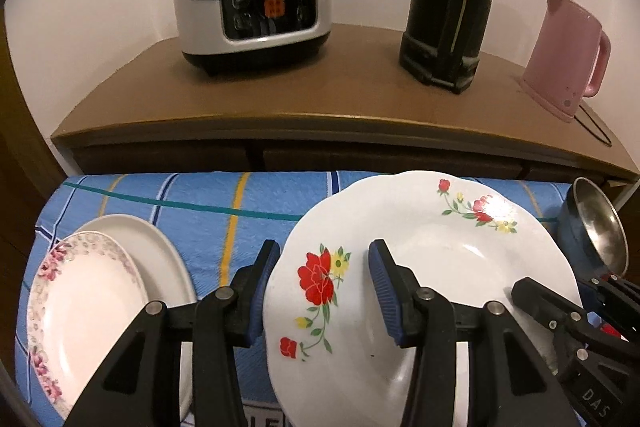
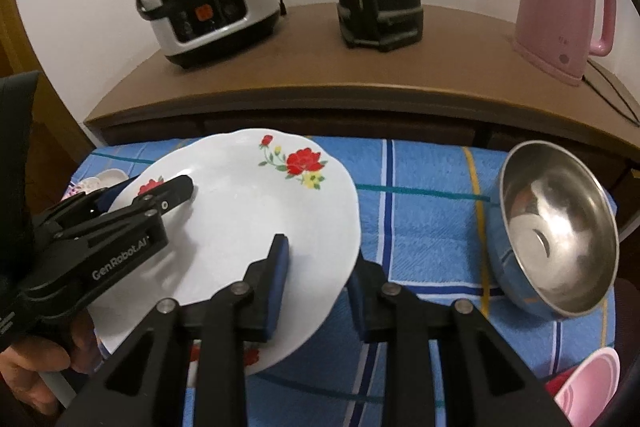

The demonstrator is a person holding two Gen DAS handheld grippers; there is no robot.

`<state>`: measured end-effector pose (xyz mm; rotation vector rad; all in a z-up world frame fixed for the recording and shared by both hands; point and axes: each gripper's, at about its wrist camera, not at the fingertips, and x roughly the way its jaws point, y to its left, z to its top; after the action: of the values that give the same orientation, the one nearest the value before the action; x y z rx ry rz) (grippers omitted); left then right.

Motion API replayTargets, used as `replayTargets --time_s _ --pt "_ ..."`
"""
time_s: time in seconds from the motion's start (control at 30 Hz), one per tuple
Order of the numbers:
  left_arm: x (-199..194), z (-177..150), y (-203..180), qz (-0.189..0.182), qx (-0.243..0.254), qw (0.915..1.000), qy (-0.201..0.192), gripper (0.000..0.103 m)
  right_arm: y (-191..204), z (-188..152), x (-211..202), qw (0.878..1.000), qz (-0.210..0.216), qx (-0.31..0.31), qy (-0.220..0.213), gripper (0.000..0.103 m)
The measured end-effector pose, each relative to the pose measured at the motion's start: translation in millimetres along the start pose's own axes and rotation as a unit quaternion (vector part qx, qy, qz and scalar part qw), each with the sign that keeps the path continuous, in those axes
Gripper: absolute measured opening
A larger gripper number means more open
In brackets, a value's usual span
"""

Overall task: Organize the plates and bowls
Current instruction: 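Carry the red-rose plate with both grippers over the stacked bowl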

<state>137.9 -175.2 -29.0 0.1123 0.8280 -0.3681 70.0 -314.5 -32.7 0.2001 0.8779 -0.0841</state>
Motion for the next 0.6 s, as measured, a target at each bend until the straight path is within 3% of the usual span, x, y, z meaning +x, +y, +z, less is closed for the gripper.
replayTargets --time_s 0.6 --pt "-69 -16 31 -0.005 -0.018 0.9992 -0.034 0.049 44 -14 -56 0.999 0.014 -0.009 -0.041 0.028"
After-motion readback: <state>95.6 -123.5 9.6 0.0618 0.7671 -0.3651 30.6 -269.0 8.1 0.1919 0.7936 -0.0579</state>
